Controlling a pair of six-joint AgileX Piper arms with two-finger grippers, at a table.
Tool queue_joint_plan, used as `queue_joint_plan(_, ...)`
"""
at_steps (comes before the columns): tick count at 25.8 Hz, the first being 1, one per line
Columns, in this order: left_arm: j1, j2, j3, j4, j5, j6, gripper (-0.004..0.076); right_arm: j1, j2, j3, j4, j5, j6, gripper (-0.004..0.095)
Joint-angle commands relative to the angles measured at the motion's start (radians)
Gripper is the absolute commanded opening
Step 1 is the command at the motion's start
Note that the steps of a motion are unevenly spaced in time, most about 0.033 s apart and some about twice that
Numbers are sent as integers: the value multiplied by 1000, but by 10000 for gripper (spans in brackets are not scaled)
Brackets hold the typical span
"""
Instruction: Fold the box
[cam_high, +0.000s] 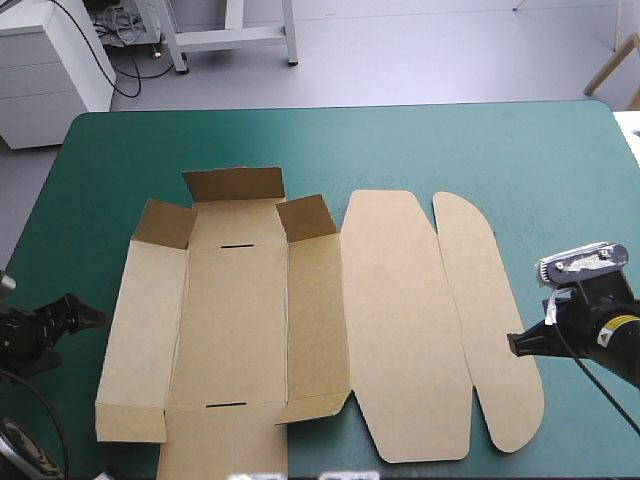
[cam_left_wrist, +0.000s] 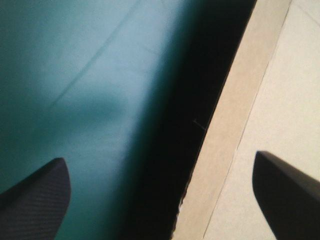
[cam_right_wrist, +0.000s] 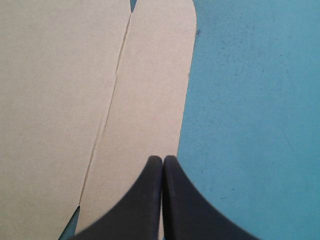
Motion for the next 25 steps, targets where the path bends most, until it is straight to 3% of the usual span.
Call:
queue_joint_plan(1,4,-28,27,-41,82,7,718,-5,-2,-25,13,-59,-8,-19)
queue_joint_plan(13,-232,-34,80,41,84,47,717,-5,-2,-25,13,-58,-8,-19)
queue_joint_plan(25,-375,-34,80,-49,84,95,717,-5,-2,-25,13,-58,-8,-19)
